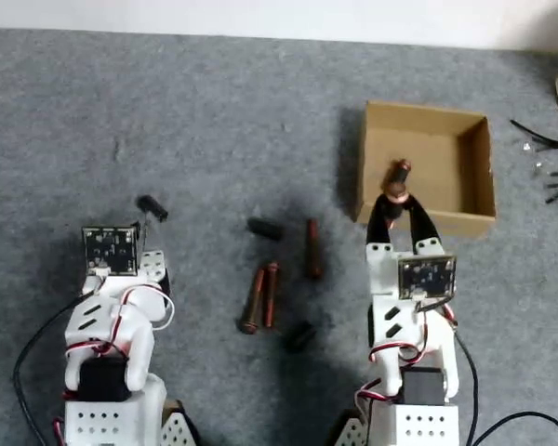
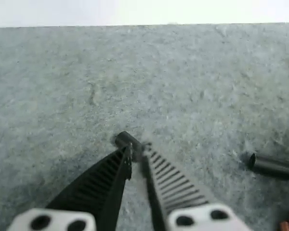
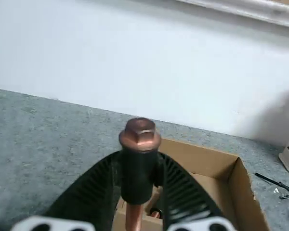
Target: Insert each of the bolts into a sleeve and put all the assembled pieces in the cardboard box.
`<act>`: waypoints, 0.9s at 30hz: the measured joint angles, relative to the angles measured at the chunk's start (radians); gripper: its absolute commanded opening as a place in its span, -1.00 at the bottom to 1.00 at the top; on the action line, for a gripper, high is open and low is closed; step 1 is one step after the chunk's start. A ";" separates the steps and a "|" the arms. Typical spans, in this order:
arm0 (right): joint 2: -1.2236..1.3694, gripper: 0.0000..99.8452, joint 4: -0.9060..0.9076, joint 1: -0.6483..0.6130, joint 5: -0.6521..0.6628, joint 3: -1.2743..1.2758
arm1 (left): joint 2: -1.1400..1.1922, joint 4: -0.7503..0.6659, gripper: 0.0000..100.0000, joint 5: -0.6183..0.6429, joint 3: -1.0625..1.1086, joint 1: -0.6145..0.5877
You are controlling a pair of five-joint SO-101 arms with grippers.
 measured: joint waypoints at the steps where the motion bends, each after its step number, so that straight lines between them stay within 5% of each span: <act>1: 0.008 -0.99 0.000 0.000 0.000 0.000 | 0.000 0.000 -0.98 0.000 0.000 0.000; 7: 0.282 -0.99 -0.031 0.005 0.000 -0.066 | 0.000 0.000 -0.99 0.000 0.003 0.000; 12: 0.743 -0.99 -0.075 0.000 -0.006 -0.362 | 0.000 0.000 -0.99 -0.006 0.015 0.000; 20: 1.534 -0.99 -0.038 0.114 -0.321 -0.990 | 0.000 -0.055 -0.99 -0.009 0.066 0.025; 27: 1.989 -0.99 0.101 0.166 -0.470 -1.352 | 0.002 -0.083 -0.99 -0.009 0.071 0.025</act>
